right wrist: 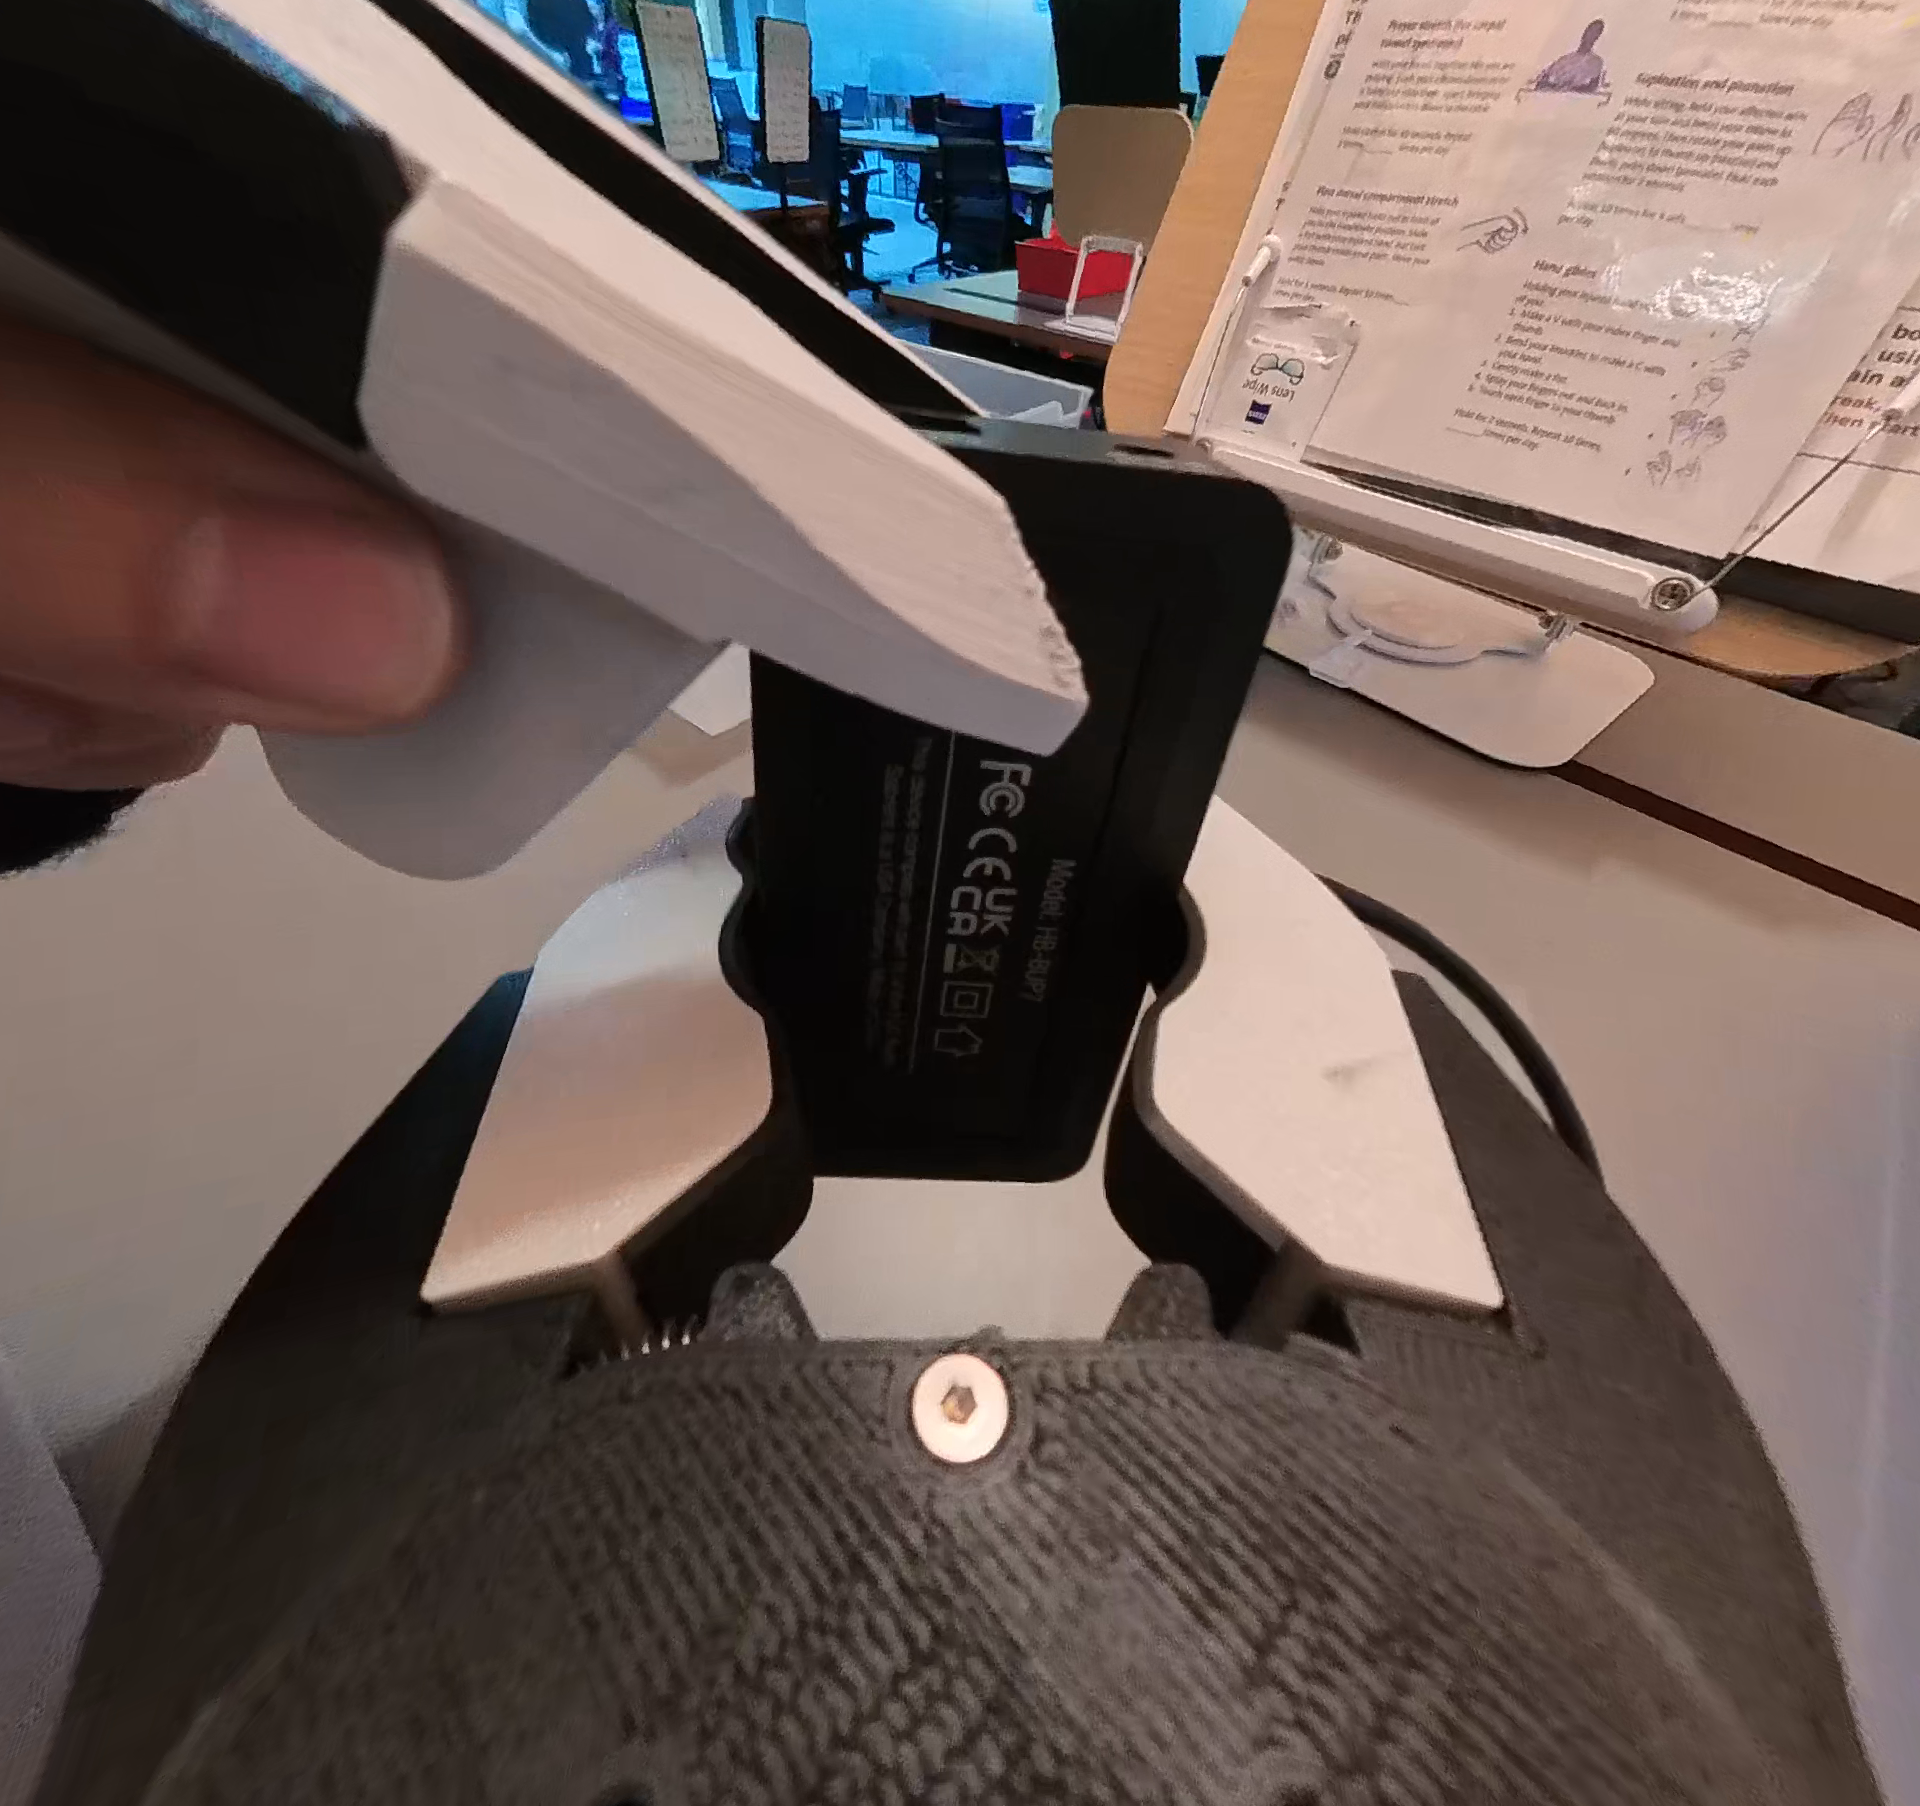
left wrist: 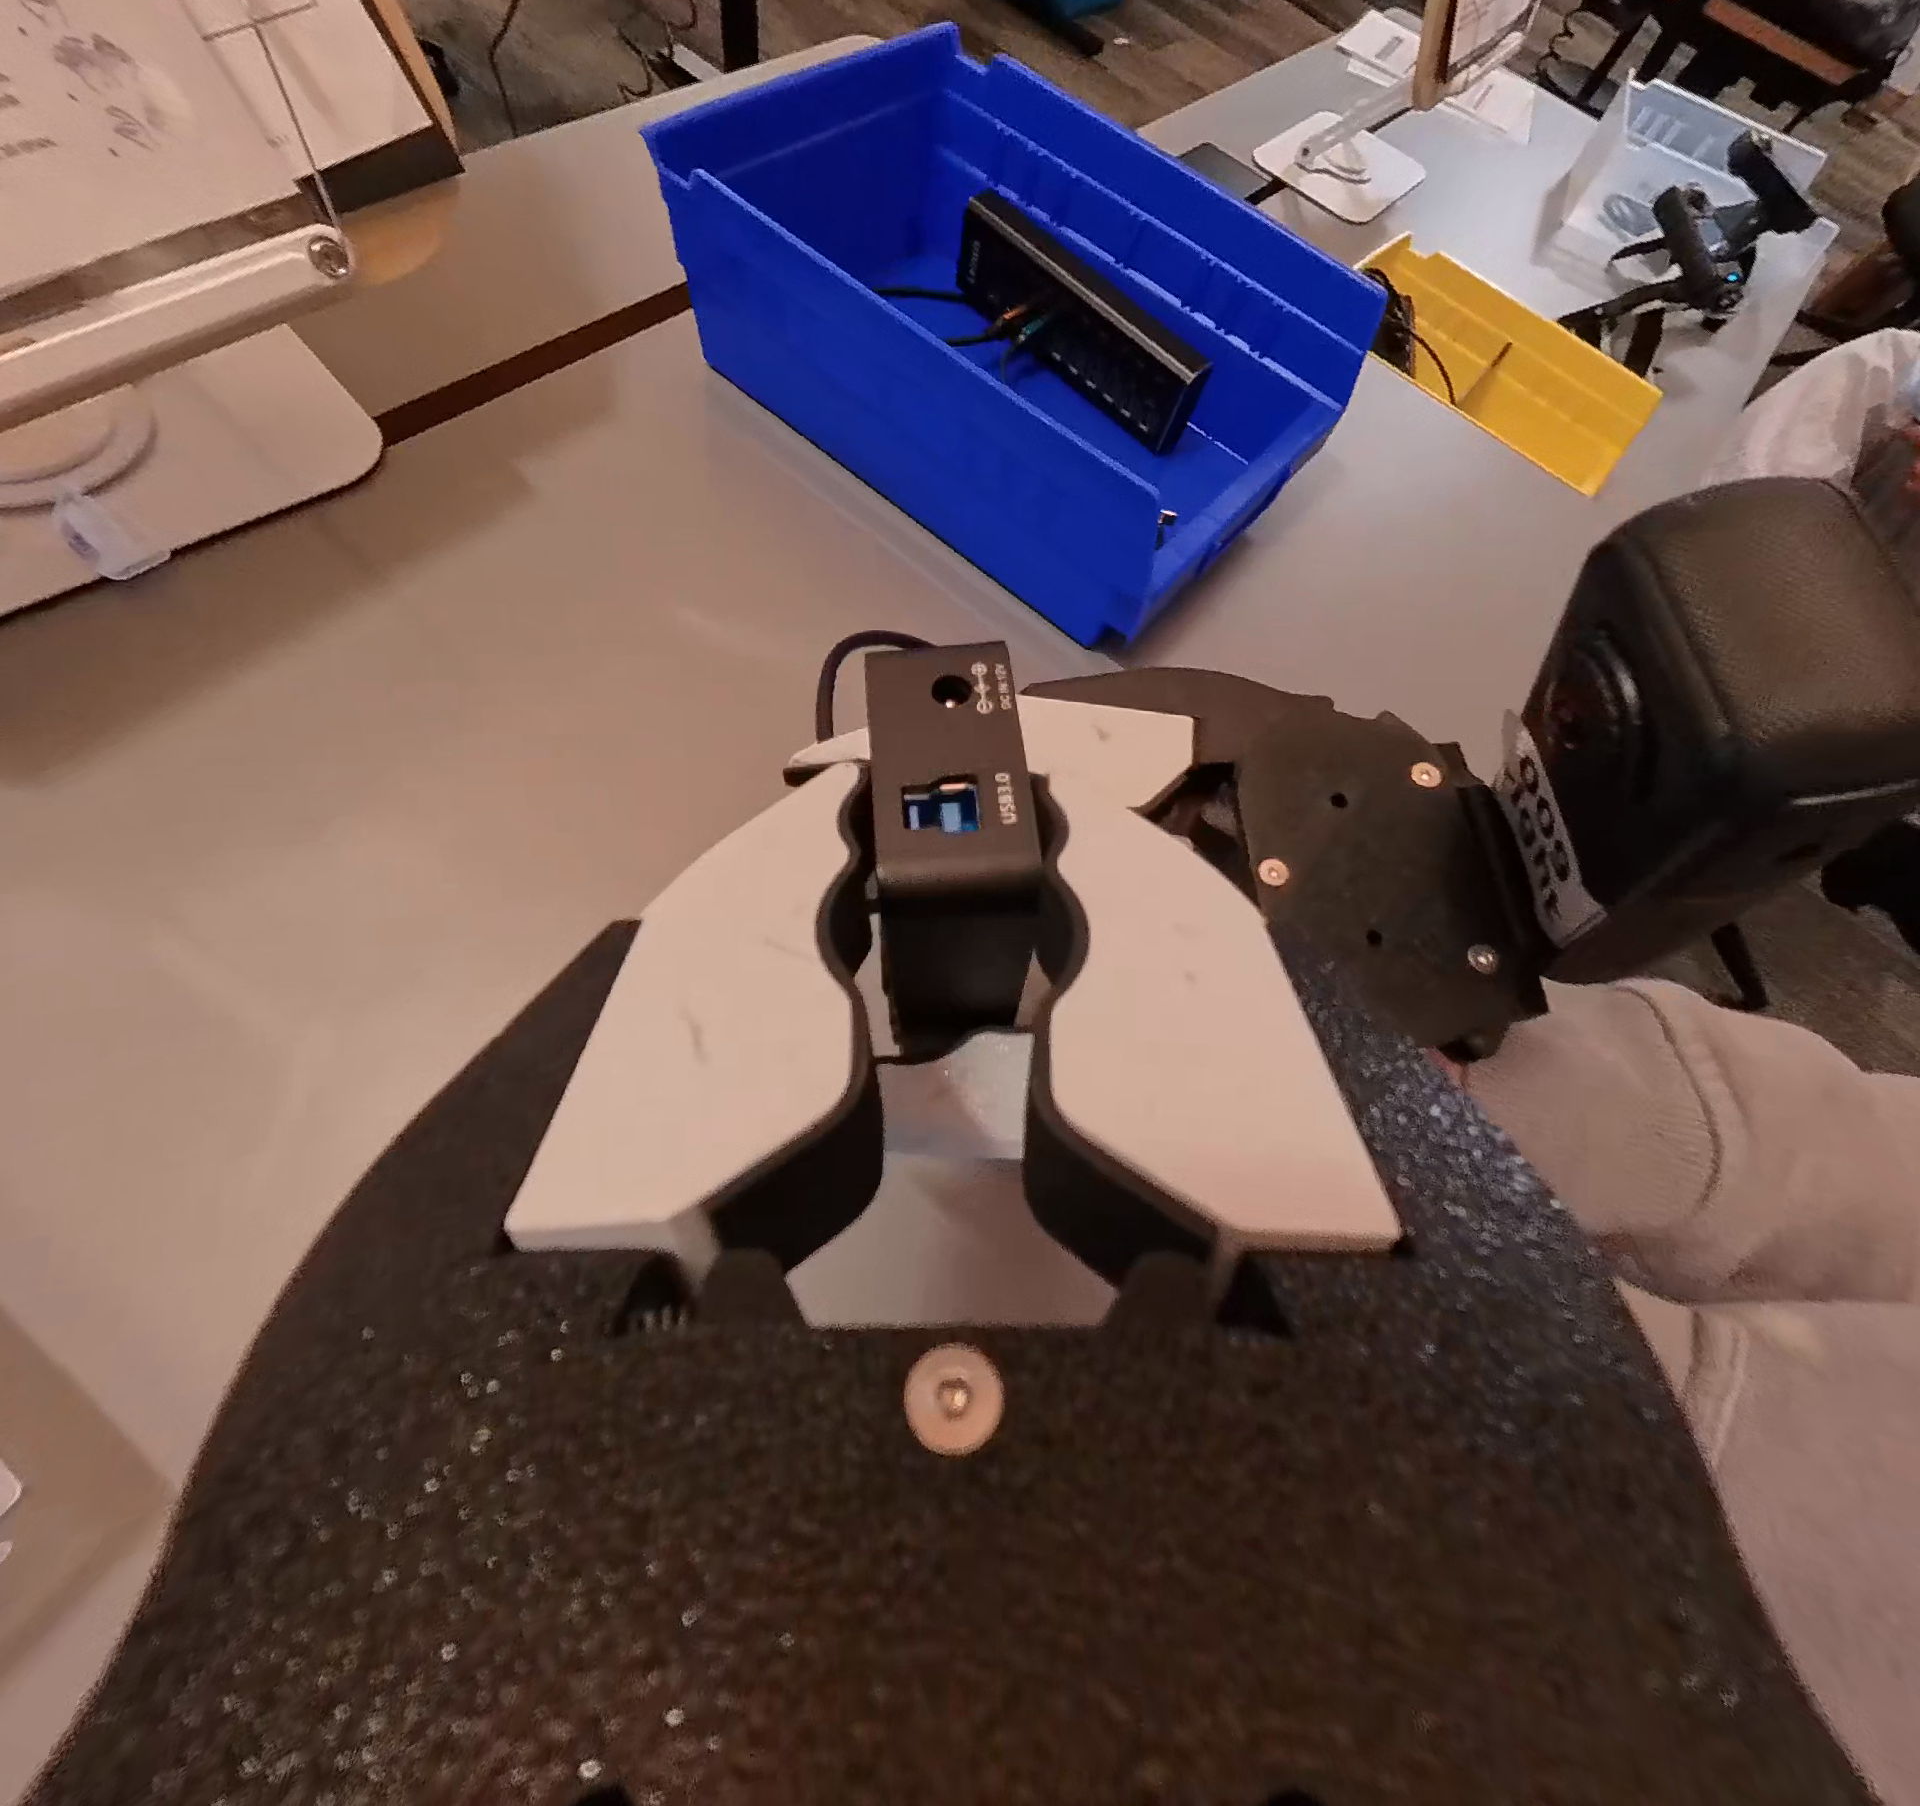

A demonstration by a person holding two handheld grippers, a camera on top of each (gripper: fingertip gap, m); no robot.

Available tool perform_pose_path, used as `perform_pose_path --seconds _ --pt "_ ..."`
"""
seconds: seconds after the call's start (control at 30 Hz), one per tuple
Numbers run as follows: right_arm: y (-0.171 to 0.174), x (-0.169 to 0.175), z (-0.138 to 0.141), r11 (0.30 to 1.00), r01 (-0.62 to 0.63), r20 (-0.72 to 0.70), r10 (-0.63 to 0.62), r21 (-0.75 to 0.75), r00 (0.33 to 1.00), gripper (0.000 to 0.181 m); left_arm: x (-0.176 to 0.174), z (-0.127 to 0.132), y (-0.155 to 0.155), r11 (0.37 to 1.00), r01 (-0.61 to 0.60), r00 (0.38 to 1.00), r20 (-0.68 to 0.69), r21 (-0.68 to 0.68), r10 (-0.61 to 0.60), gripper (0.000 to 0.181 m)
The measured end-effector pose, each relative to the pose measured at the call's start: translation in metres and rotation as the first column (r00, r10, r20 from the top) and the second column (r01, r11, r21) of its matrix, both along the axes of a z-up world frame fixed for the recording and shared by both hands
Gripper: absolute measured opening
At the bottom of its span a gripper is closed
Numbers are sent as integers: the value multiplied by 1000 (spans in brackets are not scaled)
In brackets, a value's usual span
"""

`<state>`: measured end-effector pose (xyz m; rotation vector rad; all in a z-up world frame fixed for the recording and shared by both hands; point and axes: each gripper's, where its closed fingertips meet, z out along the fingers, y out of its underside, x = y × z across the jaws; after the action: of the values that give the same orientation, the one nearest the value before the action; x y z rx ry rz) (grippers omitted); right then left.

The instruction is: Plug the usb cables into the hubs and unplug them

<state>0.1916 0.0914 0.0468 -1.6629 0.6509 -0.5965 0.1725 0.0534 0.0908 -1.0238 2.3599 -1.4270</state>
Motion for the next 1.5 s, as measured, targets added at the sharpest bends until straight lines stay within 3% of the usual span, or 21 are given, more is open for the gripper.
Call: perform_pose_path --seconds 0.2,0.3,0.4,0.53,0.6,0.7,0.87,1.03,1.1,1.17,1.23,1.3,1.37,1.47,1.5 --pt "-3 -5 12 986 -85 3 86 143 996 72 -14 20 -4 988 101 995 -7 -118 -103 43" --pt "-15 -4 17 975 -100 -2 103 199 995 72 -4 46 25 981 70 997 39 -182 -64 51" --pt "-29 -10 30 952 -153 41 148 263 988 71 32 54 99 995 -69 992 105 -66 76 51" --pt "-49 -16 42 929 -199 78 184 312 980 72 84 22 225 928 -259 965 118 267 235 48" --pt "-58 -17 45 927 -202 107 177 316 978 72 102 -1 275 881 -318 945 44 351 324 47" --pt "-61 -20 44 925 -235 118 209 300 971 72 112 -50 321 836 -289 895 -179 467 409 43" --pt "-51 -25 40 922 -277 131 250 271 959 73 117 -121 363 680 -98 828 -319 727 461 42" --pt "-42 -30 29 922 -309 106 292 234 951 73 114 -162 389 410 130 821 -329 903 465 44" --pt "-42 -28 25 928 -287 94 272 236 958 73 114 -168 408 266 190 818 -302 945 489 45" --pt "-41 -31 25 919 -301 93 286 254 954 73 117 -169 420 178 208 826 -270 962 495 34" --pt "-42 -32 26 918 -298 107 280 260 954 73 116 -171 423 180 228 816 -288 957 500 25" --pt "-45 -30 25 921 -289 104 271 260 957 73 113 -175 422 231 243 791 -331 942 515 8" --pt "-48 -29 26 917 -289 102 271 275 957 73 113 -175 421 268 239 787 -348 933 509 6" --pt "-53 -29 33 907 -290 120 265 306 957 72 112 -173 406 414 192 787 -391 890 477 3" --pt "-54 -29 33 906 -292 121 267 306 956 72 112 -168 403 433 173 797 -384 885 466 2"
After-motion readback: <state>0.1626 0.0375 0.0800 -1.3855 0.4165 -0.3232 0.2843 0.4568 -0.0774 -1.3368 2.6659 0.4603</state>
